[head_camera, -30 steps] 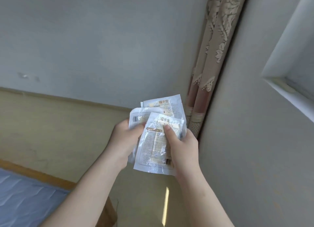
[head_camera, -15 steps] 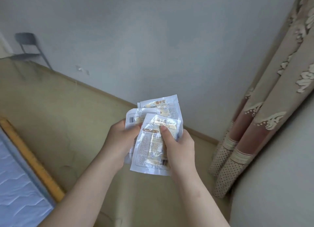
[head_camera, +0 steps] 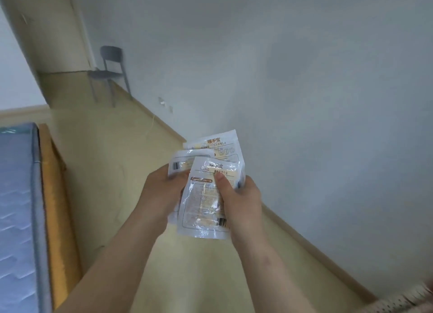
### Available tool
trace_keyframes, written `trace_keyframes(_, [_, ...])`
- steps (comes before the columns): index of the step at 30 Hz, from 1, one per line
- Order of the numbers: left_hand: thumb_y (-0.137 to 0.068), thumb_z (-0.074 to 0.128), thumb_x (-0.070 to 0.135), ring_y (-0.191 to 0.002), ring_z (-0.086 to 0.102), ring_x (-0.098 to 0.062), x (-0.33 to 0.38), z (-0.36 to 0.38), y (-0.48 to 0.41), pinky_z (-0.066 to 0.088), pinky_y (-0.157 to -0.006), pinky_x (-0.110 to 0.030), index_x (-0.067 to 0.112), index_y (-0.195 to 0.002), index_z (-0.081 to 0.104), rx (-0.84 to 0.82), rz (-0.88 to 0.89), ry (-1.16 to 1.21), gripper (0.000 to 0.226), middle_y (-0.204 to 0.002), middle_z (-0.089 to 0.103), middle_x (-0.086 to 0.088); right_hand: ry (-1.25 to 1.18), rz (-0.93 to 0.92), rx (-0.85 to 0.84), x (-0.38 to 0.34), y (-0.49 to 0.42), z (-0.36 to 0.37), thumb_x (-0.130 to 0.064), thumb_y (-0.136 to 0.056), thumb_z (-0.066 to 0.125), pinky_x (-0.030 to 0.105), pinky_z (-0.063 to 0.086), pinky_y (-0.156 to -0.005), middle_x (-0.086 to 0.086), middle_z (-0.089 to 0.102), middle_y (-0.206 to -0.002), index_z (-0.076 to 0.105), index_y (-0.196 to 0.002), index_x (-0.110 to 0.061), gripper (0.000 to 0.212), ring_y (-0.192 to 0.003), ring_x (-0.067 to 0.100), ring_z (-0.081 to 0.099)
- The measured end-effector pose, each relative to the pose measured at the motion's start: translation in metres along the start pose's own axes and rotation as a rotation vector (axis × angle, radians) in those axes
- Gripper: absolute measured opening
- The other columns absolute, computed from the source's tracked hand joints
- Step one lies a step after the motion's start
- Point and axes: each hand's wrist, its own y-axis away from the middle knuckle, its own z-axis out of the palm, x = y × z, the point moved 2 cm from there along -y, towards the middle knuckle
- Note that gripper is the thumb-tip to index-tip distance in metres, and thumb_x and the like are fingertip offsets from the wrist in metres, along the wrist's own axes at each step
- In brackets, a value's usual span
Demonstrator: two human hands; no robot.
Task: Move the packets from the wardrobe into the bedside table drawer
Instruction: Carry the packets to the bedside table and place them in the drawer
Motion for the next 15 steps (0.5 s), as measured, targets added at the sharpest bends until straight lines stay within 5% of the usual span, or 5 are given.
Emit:
trace_keyframes(4, [-0.086,0.061,0.012,-0.056,0.061,-0.014,0.004,-0.023,-0.061,0.048,-0.048,-0.019,0.014,-0.071,0.066,0.107,-0.002,-0.048,0.015,-0.061,0.067,0.003,-0.004,0.039,-0.11,0.01,-0.063,0.05,-0.034,-0.085,0.068,0.031,0.05,-0.055,-0.009,0.058,-0.063,0.058,-0.077,-0.022,0.017,-0.054,0.01,0.056])
trace_keyframes(8, [-0.089,0.06,0.013,-0.047,0.062,-0.005,0.0,-0.047,-0.115,0.048,-0.043,-0.015,0.012,-0.073,0.066,0.259,-0.021,-0.049,0.017,-0.056,0.068,0.005,0.045,0.086,-0.257,0.023,-0.125,0.103,-0.035,-0.085,0.067,0.039,0.06,-0.07,0.002,0.071,-0.088,0.064,-0.095,-0.016,0.021,-0.078,0.019,0.071])
trace_keyframes(12, [-0.09,0.06,0.015,-0.061,0.065,-0.017,0.002,-0.067,-0.169,0.051,-0.06,-0.029,0.01,-0.076,0.067,0.382,-0.022,-0.068,0.016,-0.068,0.071,-0.003,0.111,0.104,-0.374,0.029,-0.188,0.153,-0.04,-0.082,0.067,0.041,0.058,-0.075,0.003,0.069,-0.09,0.06,-0.092,-0.017,0.026,-0.082,0.021,0.068])
trace_keyframes(15, [-0.091,0.059,0.018,-0.056,0.065,-0.011,0.01,-0.082,-0.203,0.052,-0.052,-0.022,0.014,-0.074,0.066,0.5,-0.026,-0.078,0.019,-0.061,0.069,0.003,0.139,0.094,-0.479,0.024,-0.226,0.191,-0.042,-0.082,0.066,0.036,0.058,-0.073,0.002,0.068,-0.091,0.061,-0.093,-0.016,0.028,-0.082,0.019,0.068])
